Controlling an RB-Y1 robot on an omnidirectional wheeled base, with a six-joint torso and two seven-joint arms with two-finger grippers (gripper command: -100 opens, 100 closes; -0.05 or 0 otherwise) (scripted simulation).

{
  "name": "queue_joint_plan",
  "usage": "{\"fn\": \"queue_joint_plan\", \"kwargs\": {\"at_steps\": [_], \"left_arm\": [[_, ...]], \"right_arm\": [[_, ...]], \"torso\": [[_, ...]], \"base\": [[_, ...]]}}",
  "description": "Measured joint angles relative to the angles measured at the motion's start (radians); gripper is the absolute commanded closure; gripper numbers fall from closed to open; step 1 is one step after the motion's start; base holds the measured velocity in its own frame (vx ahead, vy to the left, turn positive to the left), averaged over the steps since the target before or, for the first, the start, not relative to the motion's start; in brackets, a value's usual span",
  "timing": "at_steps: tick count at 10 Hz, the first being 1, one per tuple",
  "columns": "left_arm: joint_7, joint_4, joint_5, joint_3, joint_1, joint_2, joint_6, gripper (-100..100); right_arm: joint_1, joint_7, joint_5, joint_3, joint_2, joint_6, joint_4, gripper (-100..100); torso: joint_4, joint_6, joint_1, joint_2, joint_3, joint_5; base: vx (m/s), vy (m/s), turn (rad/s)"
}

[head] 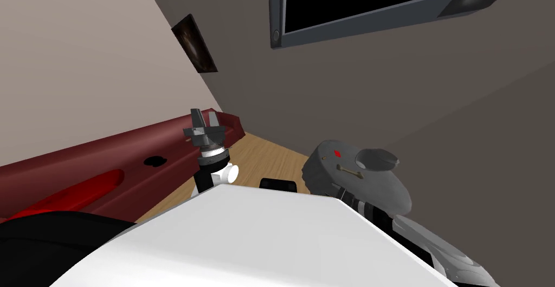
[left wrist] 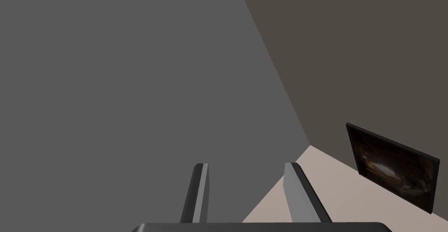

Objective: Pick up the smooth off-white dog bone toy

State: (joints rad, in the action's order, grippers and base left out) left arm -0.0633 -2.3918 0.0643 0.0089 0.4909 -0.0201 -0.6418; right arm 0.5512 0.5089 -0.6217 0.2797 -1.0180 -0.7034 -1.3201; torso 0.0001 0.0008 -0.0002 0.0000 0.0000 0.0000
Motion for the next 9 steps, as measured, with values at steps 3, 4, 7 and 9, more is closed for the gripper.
{"fn": "queue_joint_plan", "kwargs": {"at_steps": [3, 4, 7, 9], "left_arm": [[0.0, 0.0, 0.0, 0.0, 0.0, 0.0, 0.0, 0], [0.0, 0.0, 0.0, 0.0, 0.0, 0.0, 0.0, 0], [0.0, 0.0, 0.0, 0.0, 0.0, 0.0, 0.0, 0], [0.0, 0.0, 0.0, 0.0, 0.0, 0.0, 0.0, 0]], "right_arm": [[-0.027, 0.04, -0.036, 0.009, -0.035, 0.001, 0.11, -100], [-0.053, 0.048, -0.063, 0.026, -0.056, 0.02, 0.15, -100], [-0.07, 0.083, -0.106, 0.032, -0.101, 0.055, 0.251, -100], [-0.098, 0.108, -0.136, 0.046, -0.102, 0.078, 0.333, -100]], "torso": [[0.0, -0.001, -0.001, -0.001, 0.0, 0.0], [0.0, -0.001, -0.002, -0.002, -0.001, 0.0], [0.0, -0.001, -0.002, -0.003, -0.001, 0.0], [0.0, -0.001, -0.002, -0.002, -0.001, 0.0]], "base": [[0.016, -0.011, 0.169], [0.025, -0.027, 0.113], [0.031, -0.029, 0.165], [0.03, -0.035, 0.224]]}}
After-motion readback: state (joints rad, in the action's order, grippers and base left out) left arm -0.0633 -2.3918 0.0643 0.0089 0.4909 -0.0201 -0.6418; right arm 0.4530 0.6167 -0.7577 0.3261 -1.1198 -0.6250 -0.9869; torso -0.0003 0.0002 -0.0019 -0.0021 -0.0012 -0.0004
